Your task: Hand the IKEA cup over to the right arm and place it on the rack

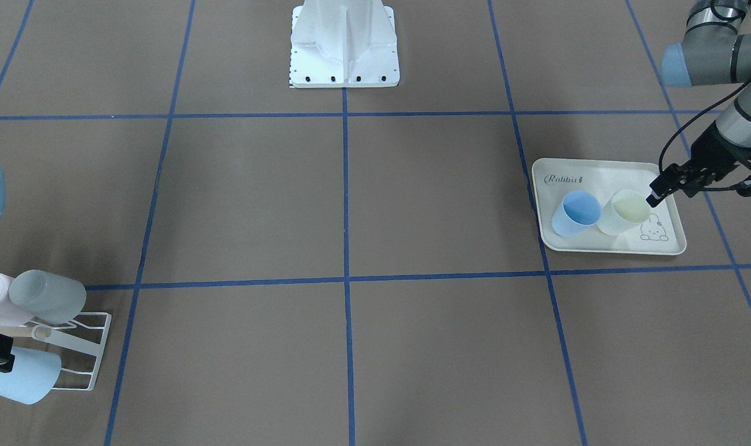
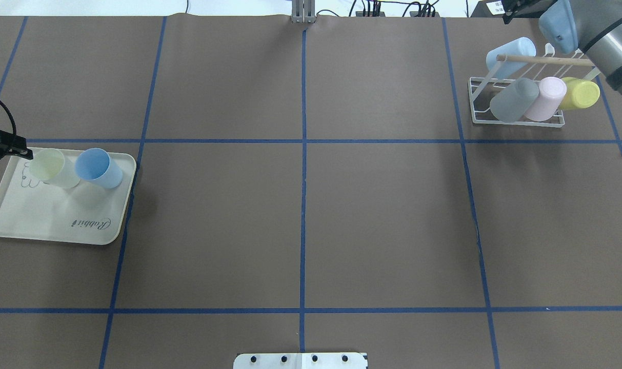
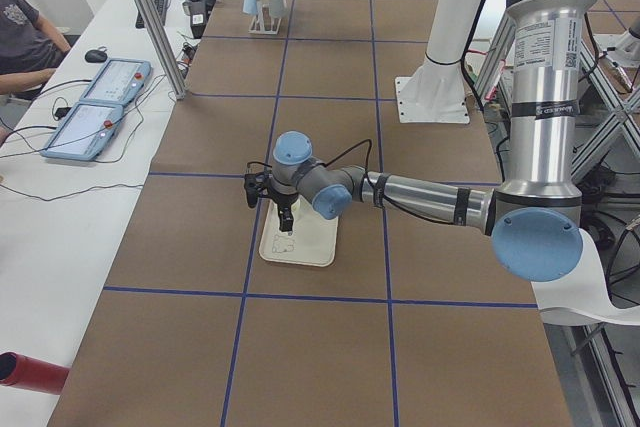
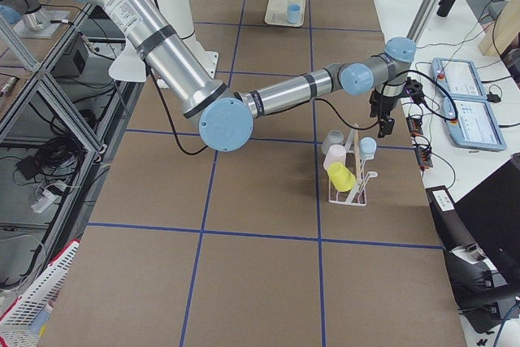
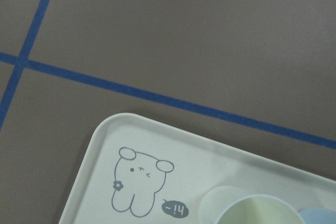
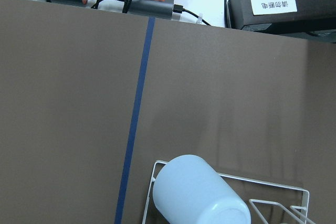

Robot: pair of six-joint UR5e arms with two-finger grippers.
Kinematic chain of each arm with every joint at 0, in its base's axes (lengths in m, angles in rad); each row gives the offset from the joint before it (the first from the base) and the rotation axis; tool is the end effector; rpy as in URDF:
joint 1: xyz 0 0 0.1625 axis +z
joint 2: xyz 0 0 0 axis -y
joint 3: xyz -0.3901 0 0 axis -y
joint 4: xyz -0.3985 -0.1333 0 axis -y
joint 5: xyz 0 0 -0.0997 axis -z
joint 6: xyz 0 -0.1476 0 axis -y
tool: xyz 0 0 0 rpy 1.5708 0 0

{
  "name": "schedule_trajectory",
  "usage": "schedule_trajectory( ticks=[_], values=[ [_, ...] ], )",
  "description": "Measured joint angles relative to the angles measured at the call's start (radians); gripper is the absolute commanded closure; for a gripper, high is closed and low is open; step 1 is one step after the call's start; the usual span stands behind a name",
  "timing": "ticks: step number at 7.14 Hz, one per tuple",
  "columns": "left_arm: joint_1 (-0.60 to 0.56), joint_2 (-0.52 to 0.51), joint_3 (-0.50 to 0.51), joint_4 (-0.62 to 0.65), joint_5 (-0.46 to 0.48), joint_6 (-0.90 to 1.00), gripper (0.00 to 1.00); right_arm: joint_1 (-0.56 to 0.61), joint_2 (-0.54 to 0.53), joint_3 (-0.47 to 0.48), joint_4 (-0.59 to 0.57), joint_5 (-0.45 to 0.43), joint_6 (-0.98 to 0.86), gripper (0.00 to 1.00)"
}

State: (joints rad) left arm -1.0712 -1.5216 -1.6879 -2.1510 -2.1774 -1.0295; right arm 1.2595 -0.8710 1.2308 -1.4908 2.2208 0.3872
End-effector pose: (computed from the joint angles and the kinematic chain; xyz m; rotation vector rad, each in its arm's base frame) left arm 0.2113 -0.4897 0.5616 0.0483 0.8588 -0.3005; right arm -0.1923 -0.7412 0.3845 0.1796 -0.7454 -0.0708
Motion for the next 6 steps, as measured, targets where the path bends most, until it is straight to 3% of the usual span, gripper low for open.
schedule_trajectory(
  ticks=[1,2,3,4,6],
  values=[
    [0.019,0.001,0.004,0.0,0.0,-0.008,0.22,0.002,-0.002,0.009,-0.001,0.007,0.004,0.01],
    [0.034,0.0,0.014,0.0,-0.001,-0.012,0.76,0.002,-0.004,0.014,-0.001,0.015,0.008,0.01],
    [0.042,-0.004,0.025,0.0,-0.003,-0.015,0.94,0.003,-0.005,0.016,-0.001,0.02,0.01,0.01],
    [0.045,-0.008,0.033,0.001,-0.006,-0.019,1.0,0.003,-0.009,0.022,0.0,0.022,0.012,0.01],
    [0.046,-0.017,0.035,0.006,-0.014,-0.021,1.0,0.003,-0.027,0.046,0.0,0.023,0.013,0.01]
  ],
)
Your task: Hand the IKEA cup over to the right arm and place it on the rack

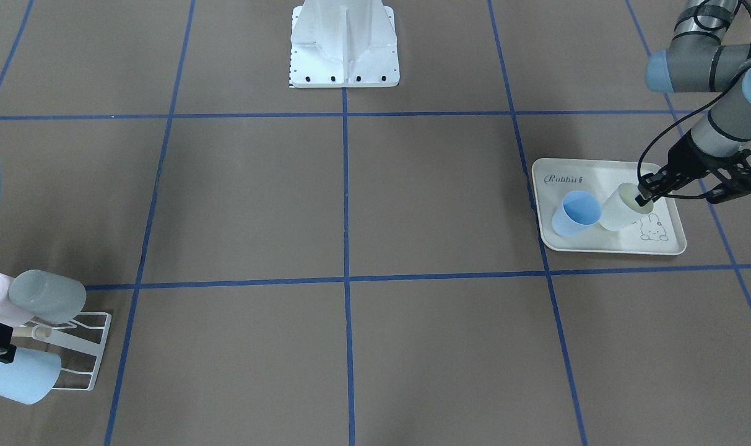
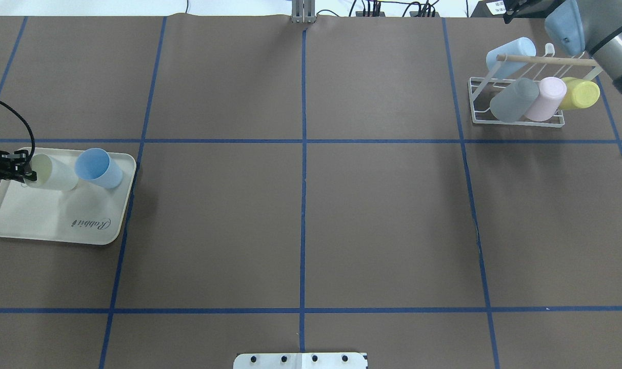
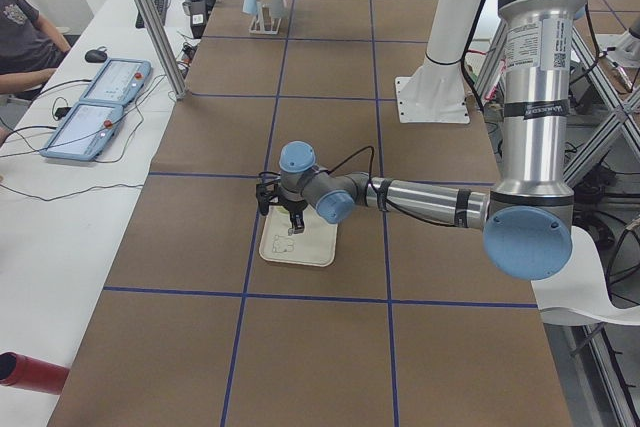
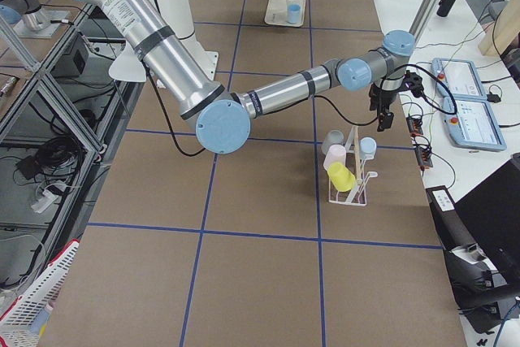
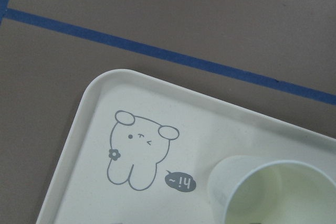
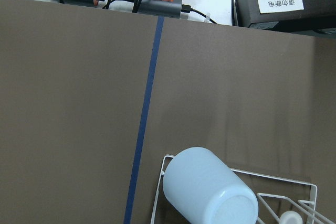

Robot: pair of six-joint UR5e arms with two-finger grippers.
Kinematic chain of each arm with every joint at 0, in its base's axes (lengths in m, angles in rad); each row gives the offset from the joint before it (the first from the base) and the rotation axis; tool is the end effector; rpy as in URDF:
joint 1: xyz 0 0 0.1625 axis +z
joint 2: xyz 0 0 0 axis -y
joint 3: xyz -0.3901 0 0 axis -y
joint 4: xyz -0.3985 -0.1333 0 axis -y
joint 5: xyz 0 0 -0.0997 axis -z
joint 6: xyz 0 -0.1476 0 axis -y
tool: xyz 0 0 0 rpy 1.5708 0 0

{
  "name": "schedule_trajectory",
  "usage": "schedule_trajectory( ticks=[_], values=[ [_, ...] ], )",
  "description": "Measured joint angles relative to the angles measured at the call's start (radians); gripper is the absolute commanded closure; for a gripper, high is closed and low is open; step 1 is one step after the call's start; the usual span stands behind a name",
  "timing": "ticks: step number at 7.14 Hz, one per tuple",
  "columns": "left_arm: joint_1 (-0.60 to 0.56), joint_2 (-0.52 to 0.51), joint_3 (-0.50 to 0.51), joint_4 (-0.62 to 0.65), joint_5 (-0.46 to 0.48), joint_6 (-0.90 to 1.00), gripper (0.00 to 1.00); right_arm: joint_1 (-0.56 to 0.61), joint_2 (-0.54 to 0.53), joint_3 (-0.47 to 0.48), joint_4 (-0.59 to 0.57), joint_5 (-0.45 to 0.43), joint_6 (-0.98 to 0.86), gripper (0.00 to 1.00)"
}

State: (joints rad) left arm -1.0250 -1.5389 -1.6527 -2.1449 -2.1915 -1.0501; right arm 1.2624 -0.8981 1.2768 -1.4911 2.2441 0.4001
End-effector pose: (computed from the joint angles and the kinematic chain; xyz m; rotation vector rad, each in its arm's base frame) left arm 0.2380 -0.4833 0.5717 -0.0082 0.8528 -0.2799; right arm -0.1895 -0.7308 0.3796 0.1839 -0.7725 -0.0674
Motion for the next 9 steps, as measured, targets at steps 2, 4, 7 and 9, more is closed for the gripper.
schedule_trajectory(
  ticks=[2,4,7,9],
  values=[
    [-0.028,0.002,-0.007,0.002,-0.045,0.017,1.0,0.0,-0.006,0.009,0.0,0.0,0.002,0.01],
    [-0.123,0.004,-0.029,0.019,-0.074,0.065,1.0,0.0,-0.01,0.027,0.001,0.001,0.026,0.01],
    [-0.185,-0.01,-0.238,0.191,-0.096,0.071,1.0,-0.003,-0.095,0.236,0.004,0.033,0.175,0.01],
    [-0.186,-0.046,-0.328,0.222,-0.128,-0.017,1.0,-0.007,-0.172,0.408,0.005,0.067,0.269,0.02]
  ],
)
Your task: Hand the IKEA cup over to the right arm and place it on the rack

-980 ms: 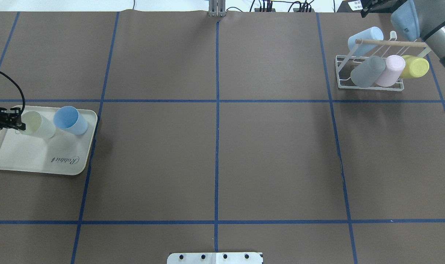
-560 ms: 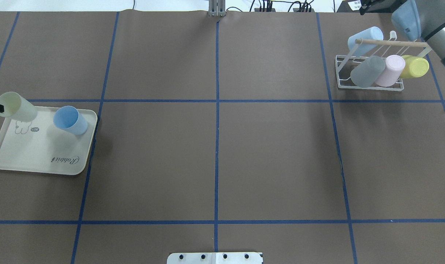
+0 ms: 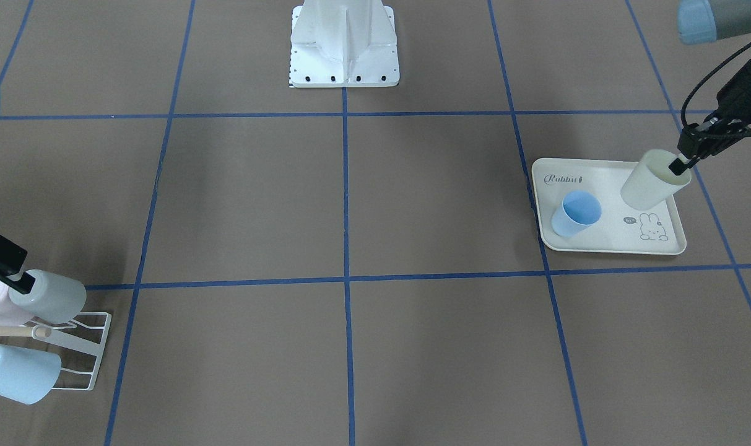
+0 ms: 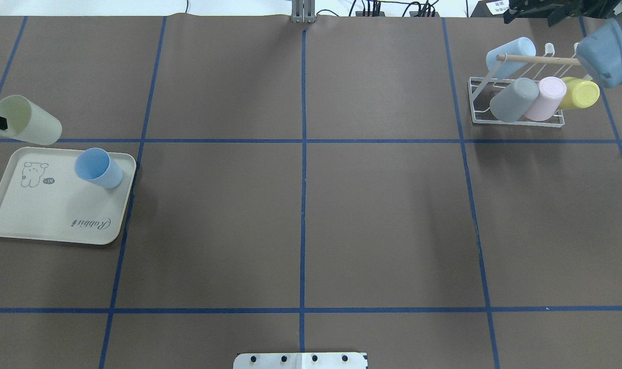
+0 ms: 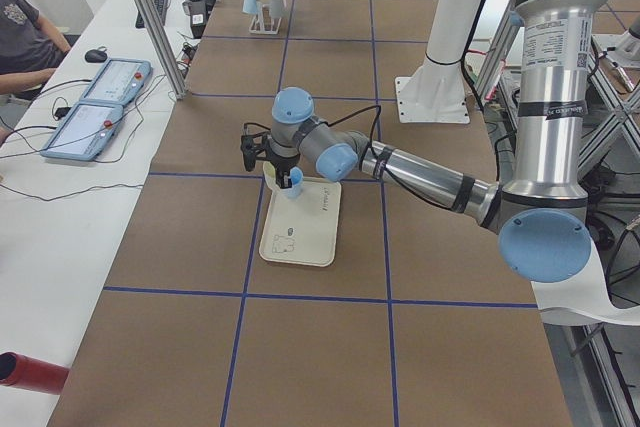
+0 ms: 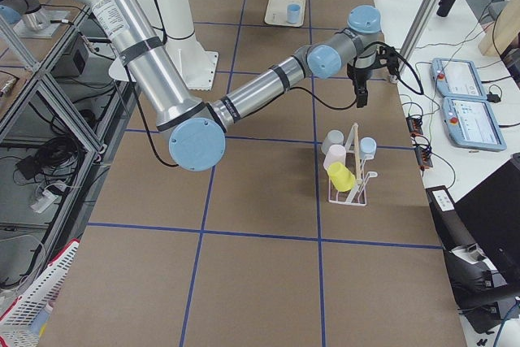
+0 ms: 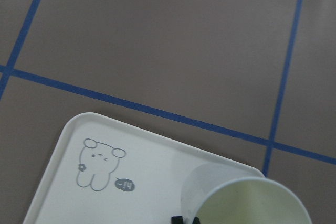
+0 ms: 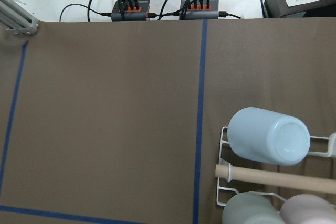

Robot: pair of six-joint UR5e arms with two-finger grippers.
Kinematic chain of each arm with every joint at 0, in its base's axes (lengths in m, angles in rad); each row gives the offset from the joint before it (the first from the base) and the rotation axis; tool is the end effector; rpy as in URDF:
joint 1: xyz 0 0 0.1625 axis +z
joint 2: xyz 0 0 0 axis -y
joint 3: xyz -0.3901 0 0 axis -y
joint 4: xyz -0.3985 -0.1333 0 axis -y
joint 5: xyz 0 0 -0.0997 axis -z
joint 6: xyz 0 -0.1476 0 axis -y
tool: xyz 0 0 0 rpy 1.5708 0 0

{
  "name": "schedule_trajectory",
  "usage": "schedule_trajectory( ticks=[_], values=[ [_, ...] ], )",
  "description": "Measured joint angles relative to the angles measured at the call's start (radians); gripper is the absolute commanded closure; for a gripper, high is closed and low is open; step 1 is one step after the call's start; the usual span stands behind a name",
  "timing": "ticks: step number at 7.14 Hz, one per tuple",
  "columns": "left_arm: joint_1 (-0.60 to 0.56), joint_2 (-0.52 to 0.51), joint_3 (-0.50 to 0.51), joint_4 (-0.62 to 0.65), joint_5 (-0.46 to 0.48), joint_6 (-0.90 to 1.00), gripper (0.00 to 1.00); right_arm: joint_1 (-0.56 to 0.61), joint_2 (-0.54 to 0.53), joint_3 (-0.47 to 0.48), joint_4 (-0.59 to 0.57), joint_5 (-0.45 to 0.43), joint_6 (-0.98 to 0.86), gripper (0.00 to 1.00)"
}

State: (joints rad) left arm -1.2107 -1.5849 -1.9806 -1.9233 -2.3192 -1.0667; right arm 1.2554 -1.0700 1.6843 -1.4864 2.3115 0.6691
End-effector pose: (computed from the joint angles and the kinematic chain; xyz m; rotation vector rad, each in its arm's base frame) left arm 0.1509 -0.4942 0.3959 0.0946 1.0223 -0.3537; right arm -0.1725 -0.6373 0.2943 0.2507 -0.9375 0.0669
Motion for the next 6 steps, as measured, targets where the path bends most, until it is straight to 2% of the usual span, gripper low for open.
schedule_trajectory(
  ticks=[3,6],
  values=[
    [0.041,-0.14,-0.051,-0.038,-0.098,-0.412,1.0,-0.069,-0.058,0.219,0.025,0.041,0.252,0.02],
    [0.193,-0.243,-0.089,-0.088,-0.147,-0.687,1.0,-0.184,-0.066,0.263,0.306,0.022,0.582,0.02]
  ],
)
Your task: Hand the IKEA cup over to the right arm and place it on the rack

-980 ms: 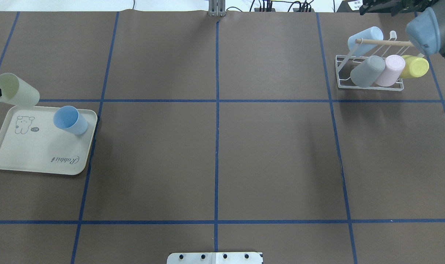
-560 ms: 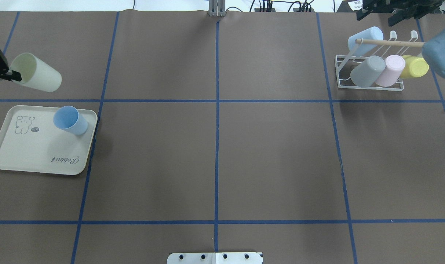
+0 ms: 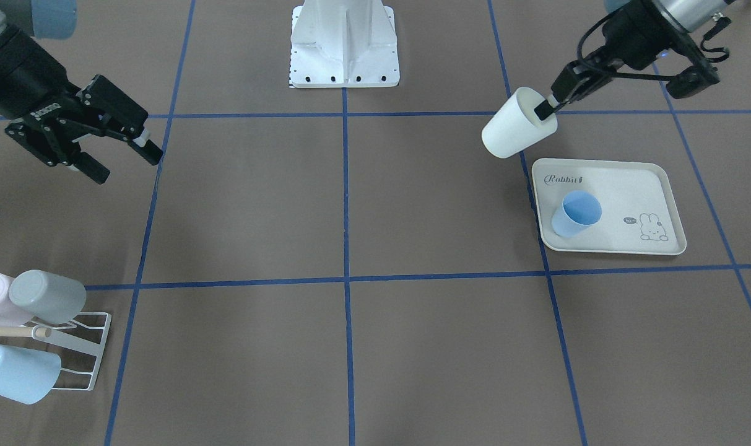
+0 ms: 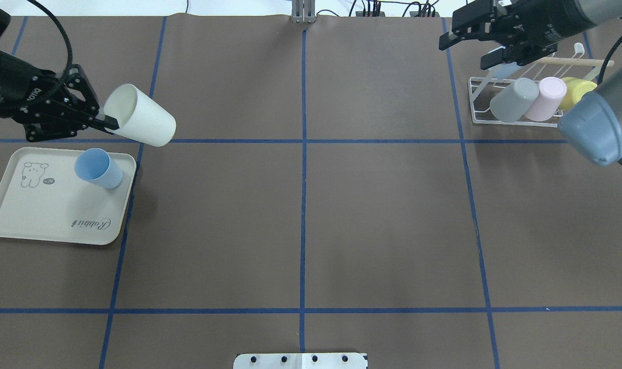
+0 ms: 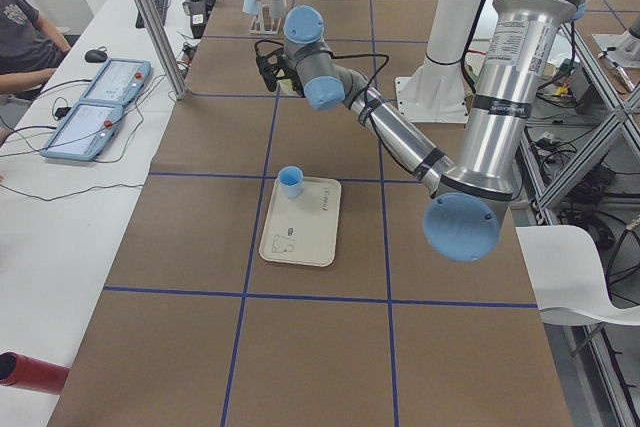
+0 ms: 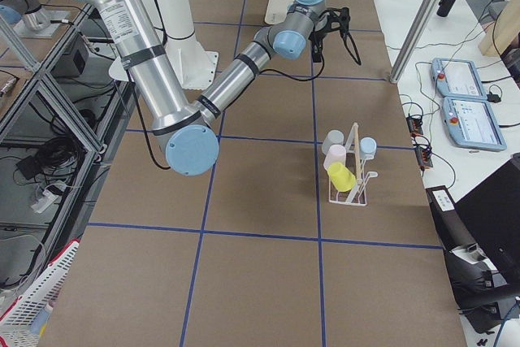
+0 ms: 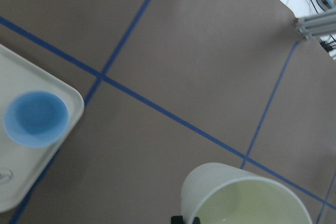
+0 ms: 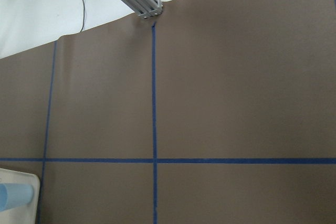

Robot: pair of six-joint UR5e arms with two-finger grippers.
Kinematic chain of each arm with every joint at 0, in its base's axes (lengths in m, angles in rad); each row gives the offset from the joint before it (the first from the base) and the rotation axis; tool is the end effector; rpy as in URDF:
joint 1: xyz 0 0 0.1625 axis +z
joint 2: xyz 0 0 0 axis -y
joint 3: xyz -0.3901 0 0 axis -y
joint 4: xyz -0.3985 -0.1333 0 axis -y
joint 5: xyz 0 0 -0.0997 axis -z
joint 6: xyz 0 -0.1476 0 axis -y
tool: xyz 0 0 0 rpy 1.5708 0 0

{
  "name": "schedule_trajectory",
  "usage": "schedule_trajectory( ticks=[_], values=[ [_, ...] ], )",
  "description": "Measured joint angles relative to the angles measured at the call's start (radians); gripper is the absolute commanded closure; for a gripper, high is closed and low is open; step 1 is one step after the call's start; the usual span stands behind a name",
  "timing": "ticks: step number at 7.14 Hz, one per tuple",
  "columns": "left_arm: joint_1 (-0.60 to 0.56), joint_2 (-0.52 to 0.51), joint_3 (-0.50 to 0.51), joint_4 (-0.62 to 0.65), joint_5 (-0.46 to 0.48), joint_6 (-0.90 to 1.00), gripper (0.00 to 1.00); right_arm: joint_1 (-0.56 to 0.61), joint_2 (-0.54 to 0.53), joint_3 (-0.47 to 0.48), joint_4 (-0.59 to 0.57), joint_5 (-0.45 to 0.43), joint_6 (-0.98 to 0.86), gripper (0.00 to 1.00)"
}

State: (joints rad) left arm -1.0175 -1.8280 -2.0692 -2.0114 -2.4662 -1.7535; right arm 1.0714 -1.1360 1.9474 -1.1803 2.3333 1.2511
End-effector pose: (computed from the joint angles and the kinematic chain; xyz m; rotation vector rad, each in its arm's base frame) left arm 0.2535 -0.4448 0.2075 -0.2648 1.3297 -0.4793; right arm -0.2475 -0.5191 0.1728 0.2169 -1.2911 0.1837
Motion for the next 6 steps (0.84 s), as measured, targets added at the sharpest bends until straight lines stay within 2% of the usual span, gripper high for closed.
schedule_trajectory(
  ticks=[3,4,6],
  values=[
    [0.112,-0.214,0.115,-0.029,-0.034,-0.138,1.0,-0.101,-0.001,0.0,0.274,-0.019,0.194,0.05],
    [0.13,-0.246,0.126,-0.095,-0.023,-0.227,1.0,-0.143,-0.001,-0.003,0.378,-0.05,0.252,0.05],
    [0.155,-0.259,0.174,-0.382,0.067,-0.474,1.0,-0.243,-0.002,-0.022,0.608,-0.158,0.377,0.05]
  ],
)
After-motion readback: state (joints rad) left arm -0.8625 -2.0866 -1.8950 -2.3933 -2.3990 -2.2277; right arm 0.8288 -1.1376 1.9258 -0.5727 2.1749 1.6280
